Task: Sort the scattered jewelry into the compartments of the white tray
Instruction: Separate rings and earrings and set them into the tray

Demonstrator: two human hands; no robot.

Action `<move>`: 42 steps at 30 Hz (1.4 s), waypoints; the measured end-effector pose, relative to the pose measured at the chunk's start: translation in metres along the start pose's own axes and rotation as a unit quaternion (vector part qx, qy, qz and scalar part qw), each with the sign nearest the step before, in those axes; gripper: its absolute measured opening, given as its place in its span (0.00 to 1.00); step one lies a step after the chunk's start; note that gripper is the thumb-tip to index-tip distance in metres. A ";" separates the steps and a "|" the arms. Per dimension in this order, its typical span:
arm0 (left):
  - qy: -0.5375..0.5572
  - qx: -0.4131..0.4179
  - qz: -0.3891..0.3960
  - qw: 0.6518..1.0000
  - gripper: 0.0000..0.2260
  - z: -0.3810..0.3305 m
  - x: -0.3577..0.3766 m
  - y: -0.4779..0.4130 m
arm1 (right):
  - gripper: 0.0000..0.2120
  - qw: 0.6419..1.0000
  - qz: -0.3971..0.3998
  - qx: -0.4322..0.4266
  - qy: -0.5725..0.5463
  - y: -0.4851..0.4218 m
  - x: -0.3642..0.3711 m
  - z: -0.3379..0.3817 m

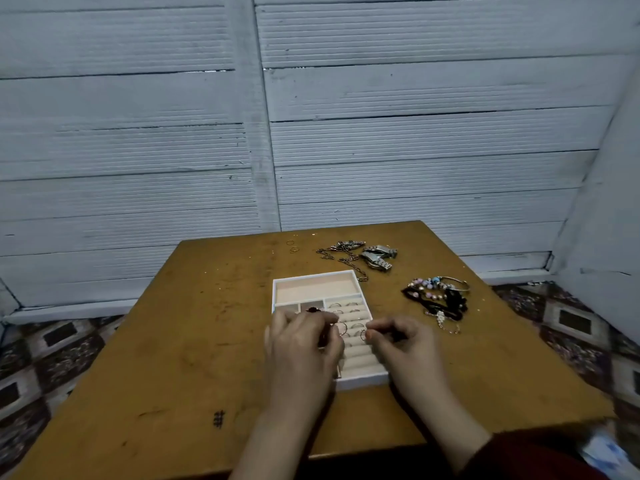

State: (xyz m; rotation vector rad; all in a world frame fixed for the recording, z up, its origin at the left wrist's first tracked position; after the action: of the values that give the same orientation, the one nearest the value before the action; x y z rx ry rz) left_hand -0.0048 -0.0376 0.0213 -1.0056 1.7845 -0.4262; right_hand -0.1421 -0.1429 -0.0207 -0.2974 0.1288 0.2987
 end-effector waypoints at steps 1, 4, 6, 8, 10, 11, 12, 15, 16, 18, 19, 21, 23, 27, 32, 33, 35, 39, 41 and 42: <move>0.007 0.003 -0.002 1.000 0.09 -0.004 0.003 0.003 | 0.05 1.000 0.002 -0.007 0.013 0.001 0.000 0.002; 0.010 0.012 -0.018 1.000 0.09 -0.009 0.009 0.012 | 0.04 0.991 0.007 -0.054 0.119 0.000 0.000 0.015; 0.010 0.012 -0.024 1.000 0.08 -0.005 0.013 0.016 | 0.05 0.977 0.011 -0.094 0.192 0.001 0.000 0.025; 0.012 0.007 -0.022 1.000 0.09 0.000 0.014 0.018 | 0.04 0.969 0.022 -0.107 0.222 0.002 0.002 0.031; 0.016 0.002 -0.024 1.000 0.09 0.003 0.015 0.017 | 0.03 0.966 0.032 -0.106 0.234 0.003 0.003 0.032; 0.018 0.001 -0.025 1.000 0.09 0.003 0.015 0.016 | 0.03 0.965 0.036 -0.104 0.240 0.003 0.003 0.033; 0.018 0.001 -0.026 0.999 0.09 0.003 0.015 0.016 | 0.03 0.963 0.037 -0.102 0.246 0.003 0.003 0.034; 0.018 0.005 -0.028 0.999 0.09 0.004 0.016 0.016 | 0.03 0.957 0.038 -0.100 0.268 0.002 0.002 0.034; 0.017 0.007 -0.029 0.999 0.09 0.004 0.015 0.017 | 0.03 0.957 0.037 -0.098 0.272 0.002 0.002 0.033; 0.018 0.010 -0.029 0.999 0.08 0.004 0.016 0.017 | 0.04 0.954 0.038 -0.100 0.282 0.003 0.002 0.032; 0.019 0.010 -0.030 0.999 0.08 0.004 0.016 0.017 | 0.04 0.951 0.040 -0.104 0.289 0.003 0.002 0.030; 0.017 0.009 -0.032 0.999 0.08 0.004 0.017 0.016 | 0.05 0.947 0.044 -0.112 0.299 0.003 0.003 0.026; 0.014 0.008 -0.034 0.999 0.08 0.005 0.017 0.017 | 0.06 0.946 0.043 -0.118 0.299 0.004 0.002 0.021; 0.009 0.010 -0.036 0.999 0.08 0.004 0.017 0.018 | 0.08 0.939 0.027 -0.149 0.310 0.008 0.001 0.020; 0.008 0.011 -0.038 0.999 0.08 0.003 0.016 0.018 | 0.11 0.928 0.011 -0.182 0.326 0.013 0.001 0.020; 0.007 0.011 -0.038 0.999 0.08 0.003 0.016 0.018 | 0.12 0.927 0.010 -0.182 0.329 0.013 0.001 0.020; 0.007 0.010 -0.039 0.999 0.08 0.002 0.016 0.019 | 0.12 0.926 0.008 -0.180 0.332 0.013 0.001 0.018; 0.004 0.007 -0.034 0.999 0.09 0.002 0.014 0.019 | 0.12 0.927 0.002 -0.175 0.332 0.013 0.000 0.017; 0.001 0.007 -0.033 0.999 0.09 0.002 0.014 0.019 | 0.12 0.929 0.004 -0.173 0.326 0.013 0.000 0.017; 0.001 0.006 -0.032 0.999 0.09 0.002 0.014 0.019 | 0.13 0.934 -0.001 -0.167 0.316 0.012 -0.001 0.017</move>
State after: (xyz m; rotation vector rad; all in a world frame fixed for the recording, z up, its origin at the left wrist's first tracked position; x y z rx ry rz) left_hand -0.0131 -0.0371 -0.0010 -1.0566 1.7526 -0.4769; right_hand -0.1459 -0.1270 -0.0076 -0.7285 0.7180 0.2134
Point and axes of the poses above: each hand's wrist, its own y-axis away from the middle knuckle, its own x-axis out of the palm, z = x × y, the point moved 6 cm from there along -y, towards the middle knuckle, and after that the axes turned 4 degrees about -y, right-handed, at the moved point
